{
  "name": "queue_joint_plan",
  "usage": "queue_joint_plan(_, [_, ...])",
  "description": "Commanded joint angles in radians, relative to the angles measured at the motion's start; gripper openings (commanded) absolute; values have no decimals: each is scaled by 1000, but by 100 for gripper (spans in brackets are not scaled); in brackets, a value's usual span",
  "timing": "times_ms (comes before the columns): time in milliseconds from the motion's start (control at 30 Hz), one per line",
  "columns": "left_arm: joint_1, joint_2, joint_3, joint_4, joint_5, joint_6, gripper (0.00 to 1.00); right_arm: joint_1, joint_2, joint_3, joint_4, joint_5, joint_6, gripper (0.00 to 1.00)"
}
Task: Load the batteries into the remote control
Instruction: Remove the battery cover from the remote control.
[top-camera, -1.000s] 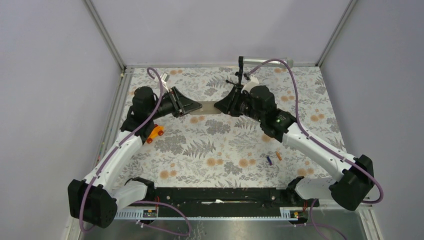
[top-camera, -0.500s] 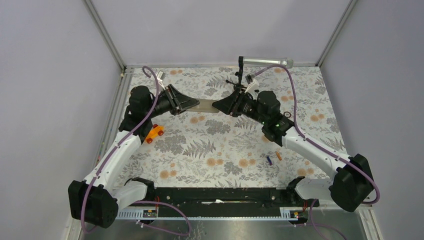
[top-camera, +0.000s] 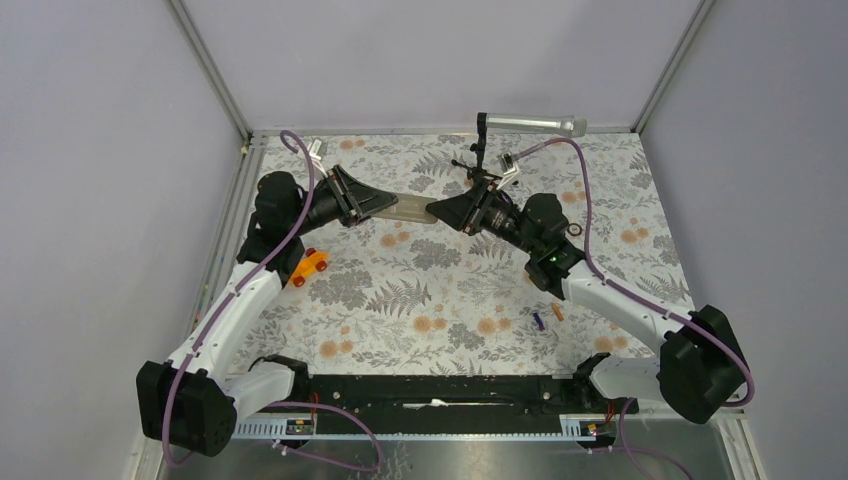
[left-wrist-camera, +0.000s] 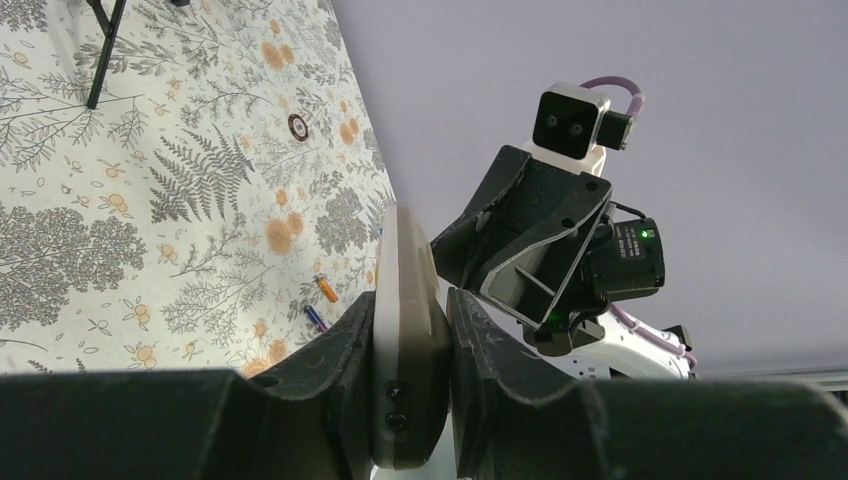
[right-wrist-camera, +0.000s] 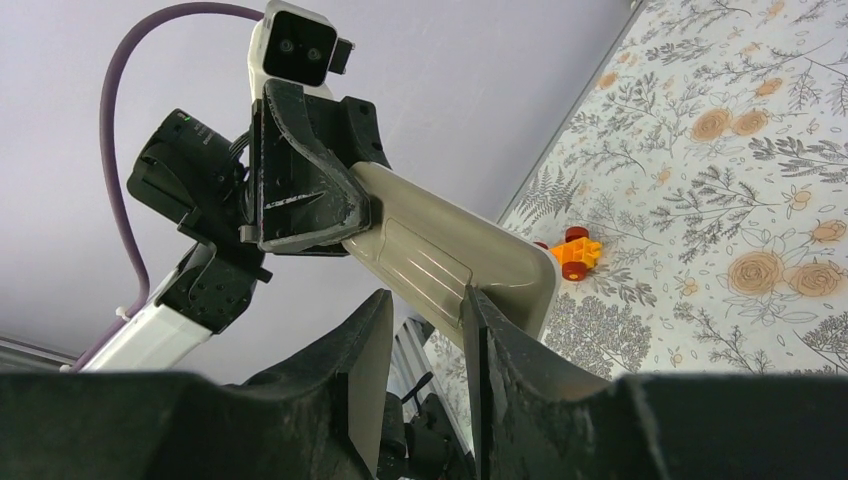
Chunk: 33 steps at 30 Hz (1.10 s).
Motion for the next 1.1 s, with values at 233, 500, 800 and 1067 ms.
queue_joint_plan(233, [-141,79,31,30,175,-14,0,78,38,-13,249,-269,108,35])
queue_joint_plan(500, [-155,98,31,24,159,-4,0,58,43,-37,342,-274,155,35])
queue_joint_plan(800, [-157,114,91,-274,-24,211,0,39,32,-32,363,-272,168,34])
queue_joint_plan(1067, [-156,137,113,-348,-104,260,0,24,23,-40,376,-265,177,34])
